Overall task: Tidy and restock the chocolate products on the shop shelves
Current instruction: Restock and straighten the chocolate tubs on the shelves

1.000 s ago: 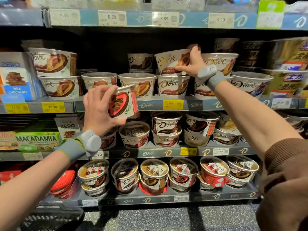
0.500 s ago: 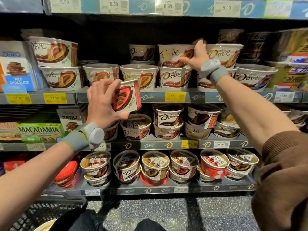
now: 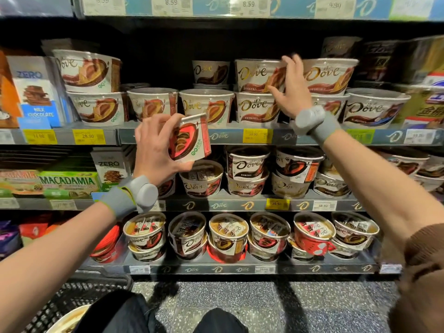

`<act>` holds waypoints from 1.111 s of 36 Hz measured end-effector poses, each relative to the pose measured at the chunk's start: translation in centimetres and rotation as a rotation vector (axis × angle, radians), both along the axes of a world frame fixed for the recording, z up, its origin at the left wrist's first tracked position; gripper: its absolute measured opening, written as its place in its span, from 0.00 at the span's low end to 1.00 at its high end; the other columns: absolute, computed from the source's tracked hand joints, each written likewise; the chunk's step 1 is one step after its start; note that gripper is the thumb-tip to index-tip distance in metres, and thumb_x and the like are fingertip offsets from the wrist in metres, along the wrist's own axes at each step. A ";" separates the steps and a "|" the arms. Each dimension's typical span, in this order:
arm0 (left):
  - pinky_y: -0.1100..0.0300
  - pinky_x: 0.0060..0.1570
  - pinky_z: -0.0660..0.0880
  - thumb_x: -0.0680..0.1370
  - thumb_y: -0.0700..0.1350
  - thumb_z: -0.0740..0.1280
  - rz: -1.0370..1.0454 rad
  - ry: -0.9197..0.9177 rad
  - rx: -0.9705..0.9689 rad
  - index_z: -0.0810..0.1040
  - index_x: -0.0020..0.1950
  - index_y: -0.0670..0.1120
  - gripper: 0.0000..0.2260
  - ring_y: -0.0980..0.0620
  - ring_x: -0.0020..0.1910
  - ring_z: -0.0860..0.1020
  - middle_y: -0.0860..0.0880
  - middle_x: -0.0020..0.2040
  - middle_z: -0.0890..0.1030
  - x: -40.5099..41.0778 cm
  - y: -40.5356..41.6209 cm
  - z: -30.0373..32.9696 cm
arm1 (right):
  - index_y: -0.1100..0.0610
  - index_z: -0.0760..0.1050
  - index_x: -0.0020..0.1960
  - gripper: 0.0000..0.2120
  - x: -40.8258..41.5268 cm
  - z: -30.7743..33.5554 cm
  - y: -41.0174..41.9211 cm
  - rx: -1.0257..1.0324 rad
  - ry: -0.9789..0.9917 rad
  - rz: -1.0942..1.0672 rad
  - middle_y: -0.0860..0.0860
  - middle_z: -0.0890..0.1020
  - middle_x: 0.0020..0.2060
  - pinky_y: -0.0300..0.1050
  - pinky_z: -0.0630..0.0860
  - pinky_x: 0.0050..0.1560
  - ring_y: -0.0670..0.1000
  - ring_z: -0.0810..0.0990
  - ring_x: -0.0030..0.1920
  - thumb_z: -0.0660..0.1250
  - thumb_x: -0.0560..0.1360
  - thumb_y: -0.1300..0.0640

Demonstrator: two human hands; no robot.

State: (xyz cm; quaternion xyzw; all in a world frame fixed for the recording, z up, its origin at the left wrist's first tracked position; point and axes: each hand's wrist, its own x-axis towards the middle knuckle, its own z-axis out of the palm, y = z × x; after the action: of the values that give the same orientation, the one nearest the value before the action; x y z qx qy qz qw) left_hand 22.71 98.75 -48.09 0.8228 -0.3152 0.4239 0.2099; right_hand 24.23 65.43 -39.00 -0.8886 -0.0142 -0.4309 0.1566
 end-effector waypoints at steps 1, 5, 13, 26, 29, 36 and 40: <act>0.42 0.59 0.65 0.58 0.54 0.80 -0.001 0.002 -0.005 0.67 0.69 0.44 0.44 0.44 0.58 0.67 0.41 0.59 0.71 -0.2 0.3 -0.1 | 0.62 0.60 0.72 0.28 -0.4 -0.9 0.3 -0.008 -0.082 0.014 0.60 0.60 0.71 0.43 0.58 0.72 0.56 0.62 0.72 0.65 0.76 0.56; 0.47 0.56 0.64 0.60 0.58 0.73 -0.047 0.014 -0.023 0.66 0.69 0.44 0.41 0.46 0.57 0.68 0.42 0.58 0.72 -1.2 1.0 -0.6 | 0.65 0.70 0.58 0.12 -3.2 -5.3 2.4 0.097 -0.265 0.117 0.60 0.72 0.56 0.31 0.66 0.60 0.49 0.71 0.54 0.63 0.76 0.61; 0.47 0.54 0.67 0.60 0.58 0.75 -0.139 0.105 -0.008 0.63 0.68 0.43 0.43 0.49 0.53 0.70 0.48 0.56 0.73 -2.9 2.0 -3.7 | 0.63 0.75 0.47 0.04 -5.2 -15.8 6.5 0.482 0.047 0.214 0.54 0.78 0.39 0.44 0.72 0.43 0.50 0.75 0.39 0.64 0.76 0.63; 0.47 0.60 0.65 0.70 0.62 0.67 -0.260 0.156 0.178 0.67 0.65 0.41 0.34 0.48 0.59 0.68 0.46 0.60 0.71 -2.8 0.8 -9.7 | 0.61 0.75 0.61 0.30 -2.0 -19.0 10.6 1.265 0.946 0.683 0.63 0.79 0.52 0.56 0.74 0.64 0.58 0.78 0.52 0.59 0.76 0.36; 0.45 0.62 0.64 0.70 0.62 0.67 -0.263 0.141 0.196 0.65 0.67 0.43 0.34 0.45 0.60 0.69 0.46 0.62 0.71 -2.2 0.6 -10.8 | 0.58 0.74 0.65 0.31 -1.6 -19.4 10.5 1.232 0.987 0.708 0.61 0.80 0.56 0.57 0.72 0.65 0.58 0.79 0.53 0.61 0.75 0.35; 0.49 0.64 0.61 0.73 0.63 0.63 -0.239 0.045 0.189 0.66 0.62 0.44 0.28 0.48 0.57 0.70 0.49 0.58 0.71 -0.9 -0.1 -12.4 | 0.49 0.74 0.61 0.22 -1.6 -20.6 10.6 1.223 1.102 0.749 0.58 0.80 0.55 0.57 0.77 0.58 0.61 0.82 0.51 0.60 0.76 0.36; 0.49 0.67 0.60 0.75 0.65 0.59 -0.244 0.071 0.185 0.67 0.63 0.44 0.28 0.48 0.59 0.71 0.45 0.57 0.76 -0.7 0.1 -12.9 | 0.52 0.73 0.64 0.26 -1.1 -20.9 10.6 1.240 1.078 0.695 0.58 0.82 0.55 0.62 0.68 0.67 0.65 0.80 0.55 0.66 0.72 0.37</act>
State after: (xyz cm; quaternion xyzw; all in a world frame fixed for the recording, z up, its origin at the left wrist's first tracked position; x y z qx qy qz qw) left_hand 21.97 98.87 -60.96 0.8087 -0.4428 0.3351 0.1938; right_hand 23.18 76.05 -59.93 -0.6715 0.0284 0.1871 0.7164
